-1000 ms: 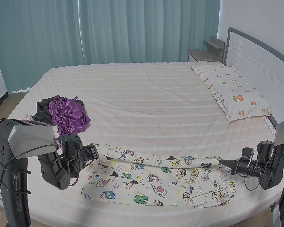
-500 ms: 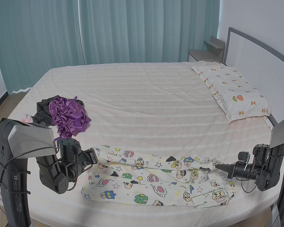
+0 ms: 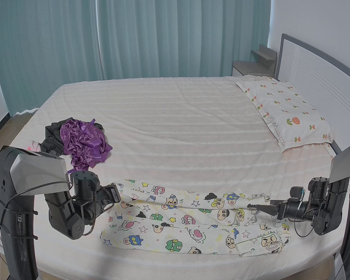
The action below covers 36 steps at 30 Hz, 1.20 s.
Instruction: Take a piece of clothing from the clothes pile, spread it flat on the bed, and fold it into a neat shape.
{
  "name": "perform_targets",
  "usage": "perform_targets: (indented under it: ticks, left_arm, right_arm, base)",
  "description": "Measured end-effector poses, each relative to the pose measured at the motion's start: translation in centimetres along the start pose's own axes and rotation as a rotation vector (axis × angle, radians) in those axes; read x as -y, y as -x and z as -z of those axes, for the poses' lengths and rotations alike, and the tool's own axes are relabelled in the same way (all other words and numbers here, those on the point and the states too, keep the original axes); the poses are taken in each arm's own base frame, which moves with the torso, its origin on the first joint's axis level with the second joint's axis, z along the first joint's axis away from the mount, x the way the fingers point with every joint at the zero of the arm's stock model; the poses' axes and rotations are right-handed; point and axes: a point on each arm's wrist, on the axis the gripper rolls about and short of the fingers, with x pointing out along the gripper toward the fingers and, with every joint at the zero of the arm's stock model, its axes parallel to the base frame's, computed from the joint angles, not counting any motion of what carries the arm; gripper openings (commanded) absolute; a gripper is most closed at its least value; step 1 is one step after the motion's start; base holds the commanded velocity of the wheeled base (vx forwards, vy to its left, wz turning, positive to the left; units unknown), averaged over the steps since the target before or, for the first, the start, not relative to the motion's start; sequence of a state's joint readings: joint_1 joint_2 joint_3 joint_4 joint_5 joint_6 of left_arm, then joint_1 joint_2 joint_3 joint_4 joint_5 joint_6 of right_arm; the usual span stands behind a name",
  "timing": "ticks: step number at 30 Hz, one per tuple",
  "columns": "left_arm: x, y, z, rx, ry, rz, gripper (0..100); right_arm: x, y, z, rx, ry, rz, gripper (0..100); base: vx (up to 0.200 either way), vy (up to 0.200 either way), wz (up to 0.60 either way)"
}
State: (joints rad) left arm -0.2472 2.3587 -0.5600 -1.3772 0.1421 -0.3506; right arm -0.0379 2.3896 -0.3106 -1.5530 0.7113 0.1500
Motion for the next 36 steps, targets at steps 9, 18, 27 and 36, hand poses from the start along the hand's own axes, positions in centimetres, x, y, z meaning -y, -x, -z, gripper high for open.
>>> perform_targets:
  ticks: [9, 18, 27, 36]
  left_arm:
    - [0.0, 0.0, 0.0, -0.002, 0.0, -0.001, 0]
    - [-0.1, 0.1, 0.2, -0.006, -0.001, -0.004, 0]
    - [-0.3, 0.2, 0.3, -0.014, 0.0, -0.011, 0]
    - [-0.3, 0.2, 0.3, -0.013, 0.0, -0.011, 0]
  right_arm:
    - [-0.4, -1.8, -0.2, -0.012, 0.026, -0.041, 100]
    - [-0.4, -2.7, -0.3, -0.036, 0.021, -0.049, 100]
    - [0.8, -1.0, 0.4, -0.042, 0.001, 0.009, 100]
    - [0.9, -1.1, 1.4, -0.071, -0.002, 0.009, 100]
  base:
    - [0.0, 0.0, 0.0]
    - [0.0, 0.0, 0.0]
    - [0.0, 0.0, 0.0]
    - [0.0, 0.0, 0.0]
